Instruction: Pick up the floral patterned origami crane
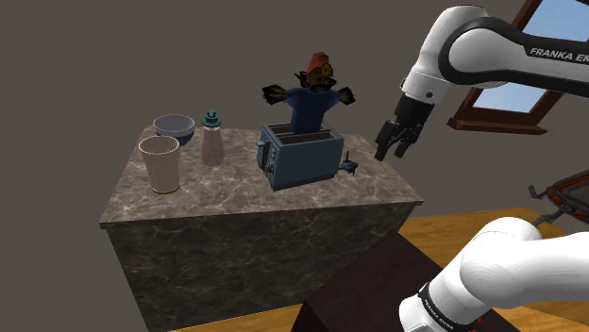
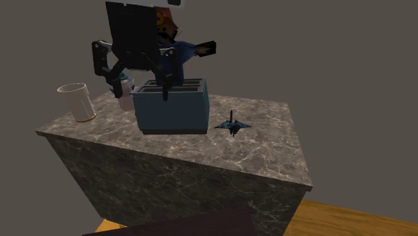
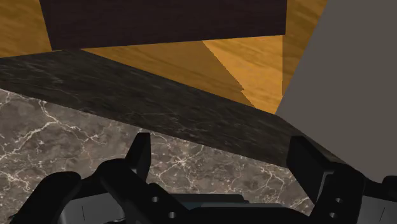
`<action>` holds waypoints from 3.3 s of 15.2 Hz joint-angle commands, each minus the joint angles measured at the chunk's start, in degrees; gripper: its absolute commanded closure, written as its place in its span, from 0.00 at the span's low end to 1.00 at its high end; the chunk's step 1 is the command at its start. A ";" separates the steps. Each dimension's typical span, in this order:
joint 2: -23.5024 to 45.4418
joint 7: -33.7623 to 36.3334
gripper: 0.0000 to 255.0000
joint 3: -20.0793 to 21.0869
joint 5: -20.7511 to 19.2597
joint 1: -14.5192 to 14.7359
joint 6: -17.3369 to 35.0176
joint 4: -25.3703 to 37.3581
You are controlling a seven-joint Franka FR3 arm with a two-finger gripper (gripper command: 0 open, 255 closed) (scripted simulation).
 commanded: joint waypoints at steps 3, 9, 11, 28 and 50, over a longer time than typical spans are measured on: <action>4.19 2.49 0.00 0.19 0.30 -1.16 3.29 0.84; 16.86 9.75 0.00 0.14 0.87 -4.46 11.85 4.78; 21.02 12.10 0.00 -0.09 0.99 -5.49 14.25 6.50; 53.26 29.53 0.00 -5.69 3.63 -12.95 26.29 25.91; 74.69 37.76 1.00 -9.87 9.83 -19.19 32.88 39.41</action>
